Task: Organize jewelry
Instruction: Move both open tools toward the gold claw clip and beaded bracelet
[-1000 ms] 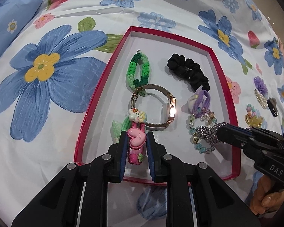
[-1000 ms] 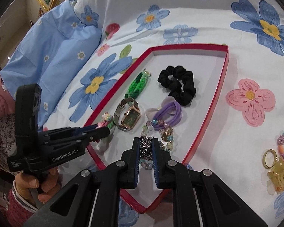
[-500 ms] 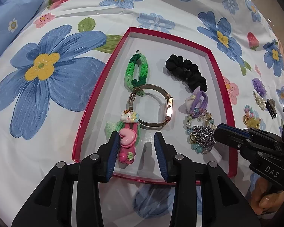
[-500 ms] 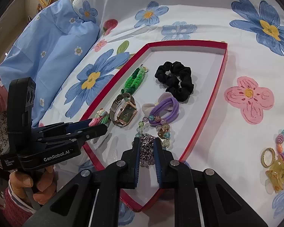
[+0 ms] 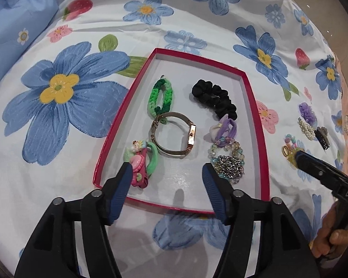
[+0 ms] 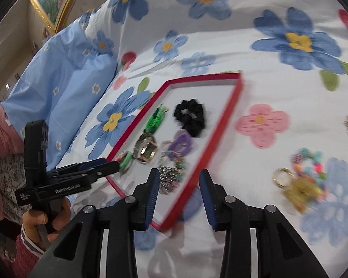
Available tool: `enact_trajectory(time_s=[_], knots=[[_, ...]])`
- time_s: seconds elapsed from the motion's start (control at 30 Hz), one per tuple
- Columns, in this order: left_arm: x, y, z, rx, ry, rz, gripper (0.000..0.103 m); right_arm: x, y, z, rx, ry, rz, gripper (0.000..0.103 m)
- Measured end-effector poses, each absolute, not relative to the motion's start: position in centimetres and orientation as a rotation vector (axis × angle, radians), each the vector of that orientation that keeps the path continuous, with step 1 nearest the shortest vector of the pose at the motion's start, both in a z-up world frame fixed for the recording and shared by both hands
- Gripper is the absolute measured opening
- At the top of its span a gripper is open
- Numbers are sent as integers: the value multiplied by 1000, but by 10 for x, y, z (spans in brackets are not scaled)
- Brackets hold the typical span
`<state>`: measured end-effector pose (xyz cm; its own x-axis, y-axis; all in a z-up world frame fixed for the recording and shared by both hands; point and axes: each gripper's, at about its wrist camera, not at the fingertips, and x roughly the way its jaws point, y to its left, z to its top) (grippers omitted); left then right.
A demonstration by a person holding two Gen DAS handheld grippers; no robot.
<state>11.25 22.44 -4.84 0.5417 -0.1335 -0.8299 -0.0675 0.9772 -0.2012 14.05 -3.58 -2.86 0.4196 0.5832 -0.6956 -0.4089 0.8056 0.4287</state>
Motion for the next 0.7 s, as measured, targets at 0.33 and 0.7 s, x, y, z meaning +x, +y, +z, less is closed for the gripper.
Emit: enact_trajectory(time_s=[0.33,0.7], knots=[[103,186,-26,-209,965,-129,64,116,-116,-19,269,914,482,38],[102,119,-14,-141,970,-261,67,110,-180,-20,300,894,361,38]])
